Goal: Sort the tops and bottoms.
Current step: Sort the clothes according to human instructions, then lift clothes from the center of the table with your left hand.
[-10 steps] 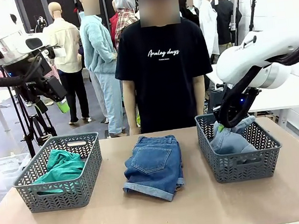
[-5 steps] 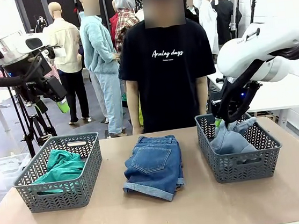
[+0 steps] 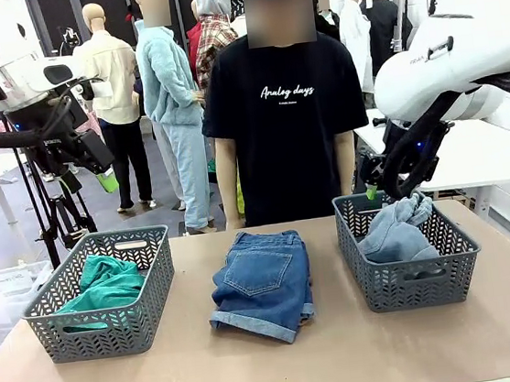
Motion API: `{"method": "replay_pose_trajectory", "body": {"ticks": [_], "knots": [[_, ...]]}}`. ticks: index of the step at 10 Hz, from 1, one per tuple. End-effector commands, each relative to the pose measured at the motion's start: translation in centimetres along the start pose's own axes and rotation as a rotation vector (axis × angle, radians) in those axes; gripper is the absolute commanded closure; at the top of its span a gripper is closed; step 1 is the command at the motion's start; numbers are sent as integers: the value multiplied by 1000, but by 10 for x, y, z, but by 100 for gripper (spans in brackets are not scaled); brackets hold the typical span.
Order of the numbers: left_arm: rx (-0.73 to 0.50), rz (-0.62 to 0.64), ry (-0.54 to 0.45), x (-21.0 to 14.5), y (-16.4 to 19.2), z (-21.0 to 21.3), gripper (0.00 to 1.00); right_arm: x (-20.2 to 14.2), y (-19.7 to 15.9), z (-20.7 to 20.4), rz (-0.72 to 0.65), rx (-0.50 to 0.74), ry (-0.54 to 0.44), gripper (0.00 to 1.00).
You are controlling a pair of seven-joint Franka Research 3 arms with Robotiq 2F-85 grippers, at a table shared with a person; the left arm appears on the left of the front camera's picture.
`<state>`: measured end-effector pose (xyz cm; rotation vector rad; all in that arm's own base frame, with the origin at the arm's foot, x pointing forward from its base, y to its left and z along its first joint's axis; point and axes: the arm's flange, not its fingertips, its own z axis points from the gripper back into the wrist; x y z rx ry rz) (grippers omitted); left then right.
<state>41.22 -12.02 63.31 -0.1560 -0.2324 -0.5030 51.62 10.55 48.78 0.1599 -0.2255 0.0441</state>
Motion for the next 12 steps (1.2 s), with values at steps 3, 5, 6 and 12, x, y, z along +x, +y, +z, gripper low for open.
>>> {"method": "replay_pose_trajectory", "body": {"ticks": [3, 5, 6, 12], "knots": [[1, 12, -7, 0, 0, 1, 0, -3, -1, -7, -3, 46, -8, 0], [1, 12, -7, 0, 0, 1, 0, -3, -1, -7, -3, 46, -8, 0], [1, 12, -7, 0, 0, 1, 0, -3, -1, -7, -3, 46, -8, 0], [1, 12, -7, 0, 0, 1, 0, -3, -1, -7, -3, 46, -8, 0]]}}
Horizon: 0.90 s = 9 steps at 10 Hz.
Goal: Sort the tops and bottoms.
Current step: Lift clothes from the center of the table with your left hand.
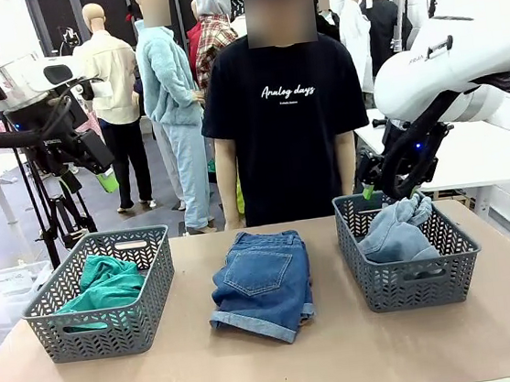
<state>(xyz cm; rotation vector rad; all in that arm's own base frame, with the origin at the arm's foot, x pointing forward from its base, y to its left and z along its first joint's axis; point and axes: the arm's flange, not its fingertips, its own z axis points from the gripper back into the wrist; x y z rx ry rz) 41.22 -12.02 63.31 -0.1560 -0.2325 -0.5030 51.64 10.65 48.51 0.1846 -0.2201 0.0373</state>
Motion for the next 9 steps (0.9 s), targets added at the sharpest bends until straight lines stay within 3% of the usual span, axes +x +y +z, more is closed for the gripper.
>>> {"method": "replay_pose_trajectory", "body": {"ticks": [1, 3, 5, 9], "knots": [[1, 12, -7, 0, 0, 1, 0, -2, -2, -5, 7, 23, -12, 0], [1, 12, -7, 0, 0, 1, 0, 0, 0, 0, 0, 0, 0, 0], [1, 12, -7, 0, 0, 1, 0, -47, 9, 7, 172, -1, -40, 0], [1, 12, -7, 0, 0, 1, 0, -75, 14, 81, 447, 63, -154, 0]]}}
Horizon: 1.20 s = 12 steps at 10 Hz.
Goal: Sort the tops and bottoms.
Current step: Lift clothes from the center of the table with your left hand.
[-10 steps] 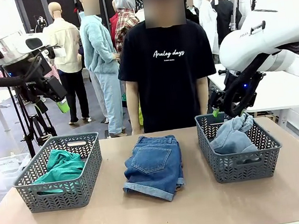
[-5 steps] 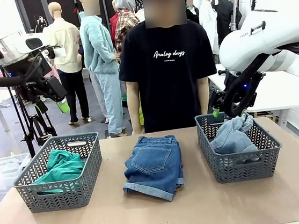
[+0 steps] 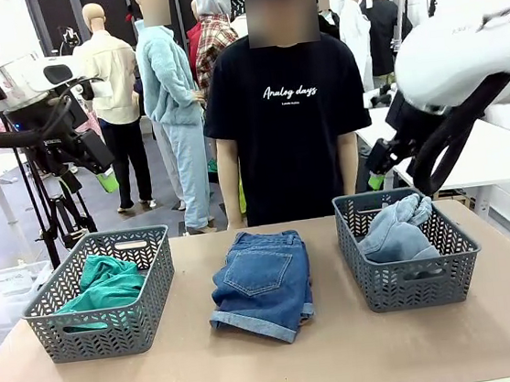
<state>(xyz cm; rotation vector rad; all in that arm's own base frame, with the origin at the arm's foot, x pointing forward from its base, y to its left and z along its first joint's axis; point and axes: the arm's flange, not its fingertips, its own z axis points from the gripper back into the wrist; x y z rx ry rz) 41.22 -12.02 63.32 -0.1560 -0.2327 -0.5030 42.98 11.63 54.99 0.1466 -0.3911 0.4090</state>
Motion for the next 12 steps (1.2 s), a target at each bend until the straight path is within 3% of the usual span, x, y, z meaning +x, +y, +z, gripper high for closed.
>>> {"method": "replay_pose_trajectory", "body": {"ticks": [1, 3, 5, 6, 7, 12], "knots": [[1, 12, -7, 0, 0, 1, 0, -8, -7, 12, 123, 81, -51, 0], [1, 12, -7, 0, 0, 1, 0, -4, -12, 22, 178, 135, -107, 0], [1, 12, -7, 0, 0, 1, 0, 4, -18, 13, 204, 197, -93, 0], [1, 12, -7, 0, 0, 1, 0, 11, -33, -1, 208, 331, -115, 0], [1, 12, -7, 0, 0, 1, 0, -3, -11, 24, 184, 134, -101, 0], [1, 12, -7, 0, 0, 1, 0, -3, -11, 24, 184, 134, -101, 0]]}}
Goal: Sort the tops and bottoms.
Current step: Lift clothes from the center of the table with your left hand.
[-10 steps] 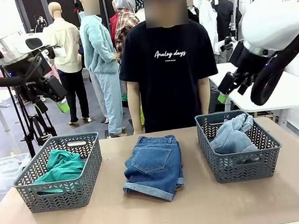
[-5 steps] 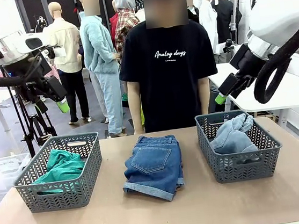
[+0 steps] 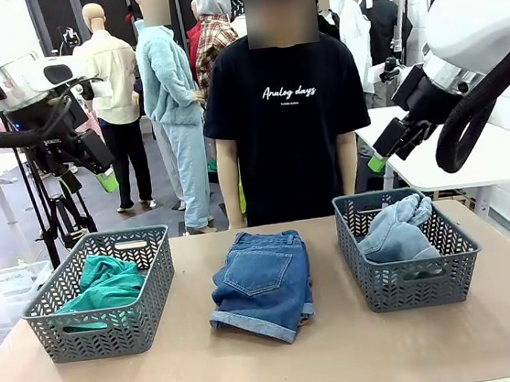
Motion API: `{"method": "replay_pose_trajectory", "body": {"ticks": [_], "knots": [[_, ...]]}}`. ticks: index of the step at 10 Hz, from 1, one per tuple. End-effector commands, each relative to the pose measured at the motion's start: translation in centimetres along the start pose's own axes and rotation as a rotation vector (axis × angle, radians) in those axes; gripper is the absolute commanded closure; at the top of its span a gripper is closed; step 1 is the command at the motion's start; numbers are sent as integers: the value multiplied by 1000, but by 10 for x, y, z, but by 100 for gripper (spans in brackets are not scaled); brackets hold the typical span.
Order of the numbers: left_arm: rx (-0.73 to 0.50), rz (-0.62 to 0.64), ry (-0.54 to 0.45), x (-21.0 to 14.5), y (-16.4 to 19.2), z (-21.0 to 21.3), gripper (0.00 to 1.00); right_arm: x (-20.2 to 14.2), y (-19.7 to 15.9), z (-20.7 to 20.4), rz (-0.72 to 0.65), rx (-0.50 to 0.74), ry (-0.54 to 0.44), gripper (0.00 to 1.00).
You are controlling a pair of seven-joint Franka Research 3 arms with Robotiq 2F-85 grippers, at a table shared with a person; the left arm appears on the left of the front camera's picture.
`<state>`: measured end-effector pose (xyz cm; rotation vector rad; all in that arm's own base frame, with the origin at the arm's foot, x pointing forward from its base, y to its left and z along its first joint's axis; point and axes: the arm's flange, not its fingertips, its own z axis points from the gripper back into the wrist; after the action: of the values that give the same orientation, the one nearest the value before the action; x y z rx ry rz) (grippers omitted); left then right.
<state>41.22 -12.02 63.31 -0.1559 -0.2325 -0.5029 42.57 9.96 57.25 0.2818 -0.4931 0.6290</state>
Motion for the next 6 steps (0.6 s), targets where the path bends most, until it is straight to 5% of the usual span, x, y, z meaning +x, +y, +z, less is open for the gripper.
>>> {"method": "replay_pose_trajectory", "body": {"ticks": [1, 6], "knots": [[1, 12, -7, 0, 0, 1, 0, -2, 1, -1, -16, -17, 17, 0], [10, -13, 31, 7, -5, -12, 0, -2, 1, -1, -16, -17, 17, 0]]}}
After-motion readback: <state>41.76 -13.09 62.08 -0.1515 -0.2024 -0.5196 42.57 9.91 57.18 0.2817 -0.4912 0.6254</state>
